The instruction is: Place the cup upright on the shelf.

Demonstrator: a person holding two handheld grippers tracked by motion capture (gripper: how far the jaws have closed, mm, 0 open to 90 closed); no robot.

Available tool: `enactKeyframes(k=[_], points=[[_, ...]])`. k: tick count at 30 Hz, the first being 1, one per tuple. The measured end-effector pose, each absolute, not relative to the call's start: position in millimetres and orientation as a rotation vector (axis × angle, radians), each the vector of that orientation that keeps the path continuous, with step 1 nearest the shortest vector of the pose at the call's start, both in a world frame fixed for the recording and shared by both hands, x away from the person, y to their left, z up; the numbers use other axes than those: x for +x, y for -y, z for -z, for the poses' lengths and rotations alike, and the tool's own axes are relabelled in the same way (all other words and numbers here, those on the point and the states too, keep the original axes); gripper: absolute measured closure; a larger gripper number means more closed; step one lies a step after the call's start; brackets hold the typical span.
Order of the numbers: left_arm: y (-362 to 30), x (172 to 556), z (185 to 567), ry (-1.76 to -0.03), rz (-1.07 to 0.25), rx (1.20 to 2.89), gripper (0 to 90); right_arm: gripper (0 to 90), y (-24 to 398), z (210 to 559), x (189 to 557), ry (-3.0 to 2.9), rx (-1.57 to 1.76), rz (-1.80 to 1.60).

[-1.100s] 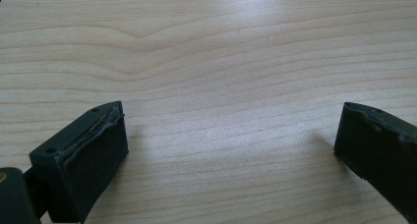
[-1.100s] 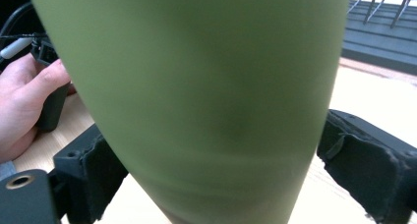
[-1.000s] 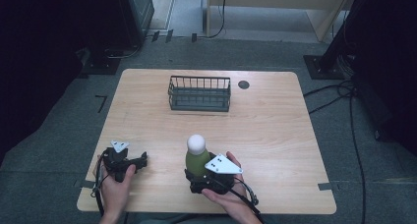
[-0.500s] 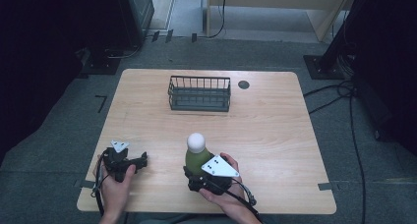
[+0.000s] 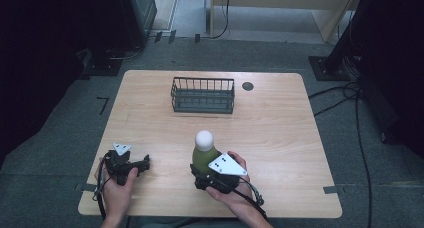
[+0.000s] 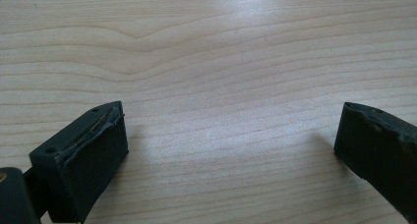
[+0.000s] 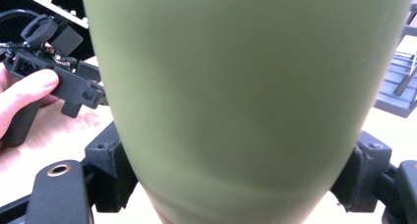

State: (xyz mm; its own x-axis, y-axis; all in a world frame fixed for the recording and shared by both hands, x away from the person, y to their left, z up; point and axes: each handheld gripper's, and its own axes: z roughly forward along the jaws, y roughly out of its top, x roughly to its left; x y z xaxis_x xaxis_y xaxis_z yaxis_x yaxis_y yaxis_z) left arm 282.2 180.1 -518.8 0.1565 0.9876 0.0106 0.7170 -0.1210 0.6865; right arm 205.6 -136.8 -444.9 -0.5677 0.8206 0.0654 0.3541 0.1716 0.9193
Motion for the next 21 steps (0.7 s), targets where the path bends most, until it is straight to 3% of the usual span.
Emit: enactKeyframes(k=[21], points=[[-180.2,282.2,518.7,-1.616,-0.653,1.902,0.0,20.1,154.9,423.5,233.9,-1.933,1.158,-1.371]])
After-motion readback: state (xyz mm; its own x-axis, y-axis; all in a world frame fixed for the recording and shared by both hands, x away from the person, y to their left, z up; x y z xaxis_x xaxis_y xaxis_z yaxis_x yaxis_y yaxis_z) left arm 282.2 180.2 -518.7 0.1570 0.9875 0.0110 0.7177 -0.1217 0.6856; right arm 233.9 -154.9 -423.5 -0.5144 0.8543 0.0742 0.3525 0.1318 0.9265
